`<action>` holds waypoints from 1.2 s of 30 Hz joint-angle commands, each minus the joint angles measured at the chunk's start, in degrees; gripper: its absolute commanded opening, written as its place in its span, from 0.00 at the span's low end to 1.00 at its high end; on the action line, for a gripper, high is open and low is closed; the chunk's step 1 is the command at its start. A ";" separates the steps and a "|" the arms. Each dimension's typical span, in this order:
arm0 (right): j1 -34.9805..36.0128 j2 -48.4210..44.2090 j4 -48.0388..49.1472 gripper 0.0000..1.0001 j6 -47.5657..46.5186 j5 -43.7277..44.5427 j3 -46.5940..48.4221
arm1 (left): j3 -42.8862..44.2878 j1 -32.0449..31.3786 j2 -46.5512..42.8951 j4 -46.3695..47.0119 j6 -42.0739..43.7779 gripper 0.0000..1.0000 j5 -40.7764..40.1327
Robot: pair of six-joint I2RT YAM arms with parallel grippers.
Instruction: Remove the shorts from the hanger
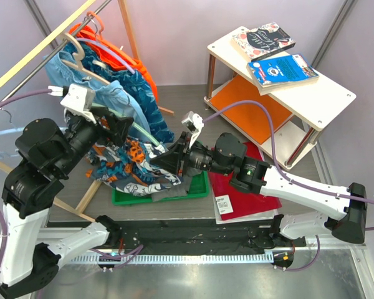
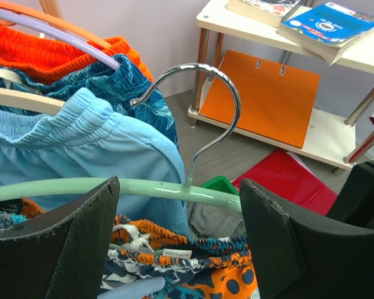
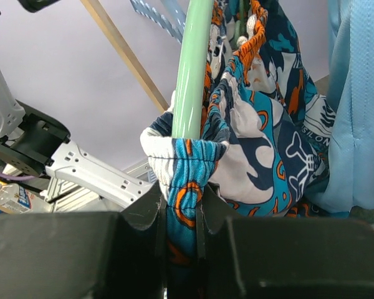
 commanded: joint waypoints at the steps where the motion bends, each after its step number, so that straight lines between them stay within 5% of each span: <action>1: 0.02 -1.70 6.58 0.01 0.60 -2.72 4.07 | -0.23 -0.37 1.71 4.27 2.48 0.77 -2.02; 9: 0.02 -1.44 4.83 0.01 -0.45 -4.13 4.42 | -0.58 -0.37 4.97 6.91 1.25 0.63 -1.76; 18: 0.02 -2.31 0.01 0.05 -2.73 -0.80 5.30 | -0.85 -0.28 5.15 9.54 0.73 0.00 -5.17; 21: 0.02 -3.37 -2.46 0.33 -3.53 4.82 4.42 | -0.93 -0.28 4.18 12.79 0.28 0.00 -7.73; 27: 0.11 -6.53 -9.91 0.69 -7.65 13.70 3.28 | -2.95 -0.28 0.93 20.60 2.48 0.00 -12.21; 36: 0.11 -11.55 -14.66 0.80 -9.33 21.62 3.97 | -5.41 -0.28 -1.27 23.26 3.80 0.00 -10.20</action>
